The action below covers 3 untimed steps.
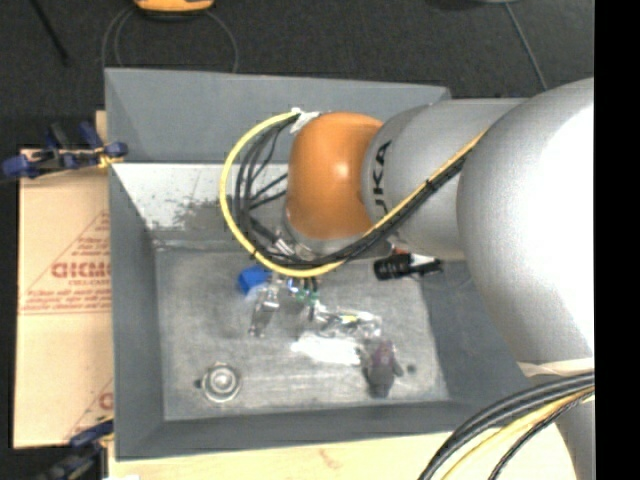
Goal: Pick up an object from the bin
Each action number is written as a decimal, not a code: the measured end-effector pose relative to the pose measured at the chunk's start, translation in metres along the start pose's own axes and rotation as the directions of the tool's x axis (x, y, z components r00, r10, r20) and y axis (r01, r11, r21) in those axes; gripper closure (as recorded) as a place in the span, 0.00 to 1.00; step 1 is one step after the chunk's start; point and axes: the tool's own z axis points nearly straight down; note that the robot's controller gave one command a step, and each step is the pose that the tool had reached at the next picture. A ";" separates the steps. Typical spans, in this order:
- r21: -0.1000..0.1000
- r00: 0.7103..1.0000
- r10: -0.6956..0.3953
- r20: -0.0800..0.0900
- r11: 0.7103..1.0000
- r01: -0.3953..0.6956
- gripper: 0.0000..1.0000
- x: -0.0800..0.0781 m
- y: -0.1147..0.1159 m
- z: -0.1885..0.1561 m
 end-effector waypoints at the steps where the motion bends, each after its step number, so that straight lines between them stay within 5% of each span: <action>1: -0.002 0.997 0.079 0.004 0.997 -0.079 0.00 -0.023 -0.008 0.051; 2: 0.003 0.896 0.444 -0.002 0.896 -0.444 0.00 -0.027 -0.046 0.041; 3: 0.010 0.878 0.478 -0.006 0.878 -0.478 0.00 0.013 -0.092 0.036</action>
Offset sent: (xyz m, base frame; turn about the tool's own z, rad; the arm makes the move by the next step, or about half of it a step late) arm 0.0168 -0.0116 -0.0545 0.0801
